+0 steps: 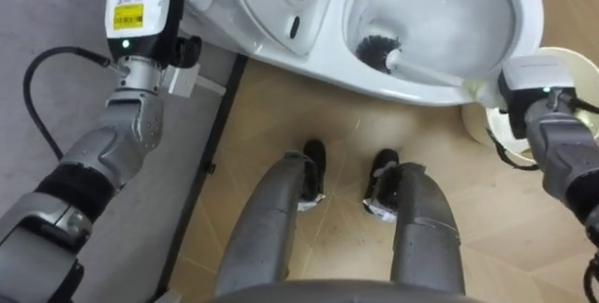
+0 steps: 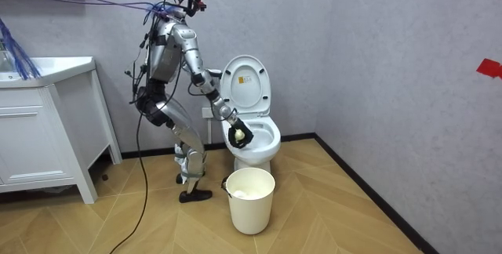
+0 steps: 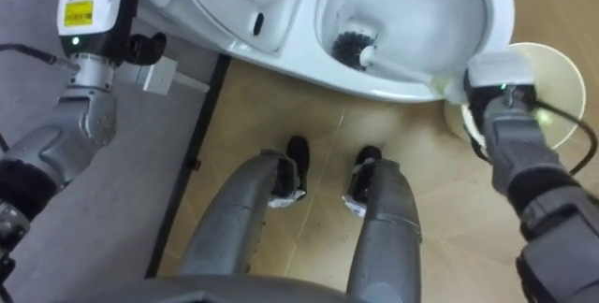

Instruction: Brush toilet

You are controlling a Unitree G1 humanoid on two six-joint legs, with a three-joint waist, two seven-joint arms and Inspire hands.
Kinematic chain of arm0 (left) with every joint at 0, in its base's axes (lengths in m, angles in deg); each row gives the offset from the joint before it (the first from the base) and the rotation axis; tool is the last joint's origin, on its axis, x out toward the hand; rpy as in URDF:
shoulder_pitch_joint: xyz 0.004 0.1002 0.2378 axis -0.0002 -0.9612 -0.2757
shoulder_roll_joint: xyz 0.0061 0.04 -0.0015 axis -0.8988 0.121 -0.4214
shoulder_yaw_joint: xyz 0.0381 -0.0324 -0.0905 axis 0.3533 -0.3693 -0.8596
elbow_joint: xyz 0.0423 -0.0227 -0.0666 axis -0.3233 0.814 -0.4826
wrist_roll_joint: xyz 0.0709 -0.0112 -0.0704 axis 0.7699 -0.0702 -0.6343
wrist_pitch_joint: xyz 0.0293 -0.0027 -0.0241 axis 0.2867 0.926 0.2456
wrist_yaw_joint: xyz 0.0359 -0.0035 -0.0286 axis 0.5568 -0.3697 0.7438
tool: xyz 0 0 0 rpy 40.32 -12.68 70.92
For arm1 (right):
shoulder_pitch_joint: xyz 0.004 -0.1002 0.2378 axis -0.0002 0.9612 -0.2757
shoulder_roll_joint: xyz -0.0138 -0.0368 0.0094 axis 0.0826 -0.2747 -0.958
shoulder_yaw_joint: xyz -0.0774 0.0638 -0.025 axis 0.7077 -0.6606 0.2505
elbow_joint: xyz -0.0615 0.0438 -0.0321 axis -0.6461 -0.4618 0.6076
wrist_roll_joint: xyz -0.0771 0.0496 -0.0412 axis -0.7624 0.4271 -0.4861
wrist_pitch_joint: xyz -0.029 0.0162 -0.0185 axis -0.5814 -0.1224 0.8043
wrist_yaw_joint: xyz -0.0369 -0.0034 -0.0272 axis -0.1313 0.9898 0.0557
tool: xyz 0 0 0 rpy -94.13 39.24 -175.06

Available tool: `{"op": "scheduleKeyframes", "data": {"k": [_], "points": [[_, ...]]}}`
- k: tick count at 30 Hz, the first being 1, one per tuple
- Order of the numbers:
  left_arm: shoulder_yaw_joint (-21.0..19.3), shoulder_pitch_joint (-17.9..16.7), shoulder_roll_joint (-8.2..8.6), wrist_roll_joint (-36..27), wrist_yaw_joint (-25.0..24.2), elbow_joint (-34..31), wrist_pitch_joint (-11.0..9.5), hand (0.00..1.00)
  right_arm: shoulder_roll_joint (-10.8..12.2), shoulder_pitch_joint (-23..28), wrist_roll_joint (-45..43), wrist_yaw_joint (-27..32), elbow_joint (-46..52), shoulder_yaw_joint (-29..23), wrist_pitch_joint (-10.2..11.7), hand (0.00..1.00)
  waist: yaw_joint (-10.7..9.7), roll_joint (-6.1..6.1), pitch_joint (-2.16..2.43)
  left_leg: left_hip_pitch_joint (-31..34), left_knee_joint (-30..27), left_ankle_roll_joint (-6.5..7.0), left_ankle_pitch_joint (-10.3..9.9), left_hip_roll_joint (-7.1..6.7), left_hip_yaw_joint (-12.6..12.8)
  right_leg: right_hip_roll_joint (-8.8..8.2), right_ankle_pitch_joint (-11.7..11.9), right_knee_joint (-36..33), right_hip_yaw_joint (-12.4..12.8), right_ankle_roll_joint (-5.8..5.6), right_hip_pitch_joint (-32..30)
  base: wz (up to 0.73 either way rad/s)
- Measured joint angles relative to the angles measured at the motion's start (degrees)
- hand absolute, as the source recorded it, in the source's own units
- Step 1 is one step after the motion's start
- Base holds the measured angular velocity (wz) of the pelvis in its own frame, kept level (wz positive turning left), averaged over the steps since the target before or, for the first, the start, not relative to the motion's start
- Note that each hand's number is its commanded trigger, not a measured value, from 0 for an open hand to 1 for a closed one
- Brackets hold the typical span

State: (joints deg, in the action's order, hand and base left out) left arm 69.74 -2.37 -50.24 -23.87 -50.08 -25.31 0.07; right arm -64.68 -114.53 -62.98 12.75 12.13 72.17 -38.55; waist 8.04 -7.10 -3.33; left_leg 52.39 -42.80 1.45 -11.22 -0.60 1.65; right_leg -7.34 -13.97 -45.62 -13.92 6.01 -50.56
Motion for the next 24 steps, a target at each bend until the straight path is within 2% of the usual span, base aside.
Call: {"op": "scheduleKeyframes", "data": {"k": [1,2,3,5,8,10,12,17,21,24], "points": [[0.59,0.71,-0.01,0.06,0.22,0.02,0.19,0.0,-0.2,-1.54,3.12,0.0,-1.09,0.33,0.57,1.0,0.21,0.23,-0.15,0.26,0.23,0.1,0.29,-0.32,-0.06,-0.64,-0.03,-0.53,-0.13,0.01,-0.53,0.13],[0.63,1.04,-0.15,0.15,0.34,-0.04,0.18,0.0,0.4,-2.66,8.21,0.06,-2.54,-0.06,1.37,1.0,0.19,0.98,-0.32,0.41,0.58,0.13,0.56,-0.85,0.22,-0.9,-0.23,-1.12,0.45,-0.2,-1.19,0.14],[0.61,1.07,-0.29,0.27,0.51,0.04,0.16,0.0,1.18,-3.32,10.63,0.06,-3.46,-0.4,1.8,1.0,0.12,1.41,-0.29,0.56,0.7,0.1,0.67,-1.12,0.43,-0.91,-0.34,-1.36,0.77,-0.25,-1.61,0.11],[0.45,1.6,-0.32,1.31,1.94,0.17,0.39,0.0,4.08,-5.0,20.93,0.05,-5.48,-2.13,1.98,1.0,-0.07,2.63,-0.68,0.92,0.72,0.23,0.91,-1.3,0.5,-1.34,-0.59,-2.02,0.68,0.0,-2.12,0.07],[0.48,2.35,-0.32,3.18,3.38,0.21,0.94,0.0,6.49,-6.81,29.99,0.19,-7.93,-5.01,2.33,1.0,-0.36,3.47,-1.14,1.49,0.42,0.35,1.1,-1.34,0.53,-1.5,-0.91,-2.62,0.61,-0.06,-2.61,0.11],[0.48,2.38,-0.31,4.16,3.64,0.21,1.58,0.0,6.79,-7.26,33.25,0.5,-8.36,-5.34,2.37,1.0,-0.74,3.62,-1.23,1.57,0.06,0.42,1.03,-1.52,0.44,-1.67,-1.18,-3.01,0.63,-0.25,-2.6,0.08],[0.5,2.37,-0.32,4.87,4.08,0.21,2.19,0.0,6.79,-7.27,34.16,0.81,-8.36,-5.39,2.49,1.0,-1.62,3.64,-1.24,1.82,-0.15,0.36,1.01,-2.09,-0.23,-1.95,-1.41,-3.3,0.48,-0.45,-2.6,0.11],[0.6,3.31,-0.15,5.32,4.49,0.17,3.07,0.0,6.64,-7.27,33.7,0.61,-8.34,-6.93,2.68,1.0,-2.6,4.1,-1.2,2.87,-0.96,0.62,1.17,-2.24,-0.37,-2.64,-1.43,-4.08,0.18,-0.74,-3.42,0.05],[-0.29,3.27,0.4,8.24,3.41,0.52,4.4,0.0,6.58,-7.0,27.43,-0.12,-8.63,-9.23,2.94,1.0,-2.96,4.09,-1.19,2.49,-1.09,0.78,1.27,-2.27,-0.13,-2.8,-1.33,-4.18,0.26,-0.89,-3.08,0.0],[-0.58,3.28,0.64,8.96,1.94,0.58,4.83,0.0,6.44,-5.71,21.43,-1.06,-8.64,-8.98,3.1,1.0,-2.79,3.91,-1.13,1.92,-1.1,0.84,1.21,-2.22,-0.14,-2.57,-1.55,-3.8,0.03,-1.35,-2.3,-0.01]]}}
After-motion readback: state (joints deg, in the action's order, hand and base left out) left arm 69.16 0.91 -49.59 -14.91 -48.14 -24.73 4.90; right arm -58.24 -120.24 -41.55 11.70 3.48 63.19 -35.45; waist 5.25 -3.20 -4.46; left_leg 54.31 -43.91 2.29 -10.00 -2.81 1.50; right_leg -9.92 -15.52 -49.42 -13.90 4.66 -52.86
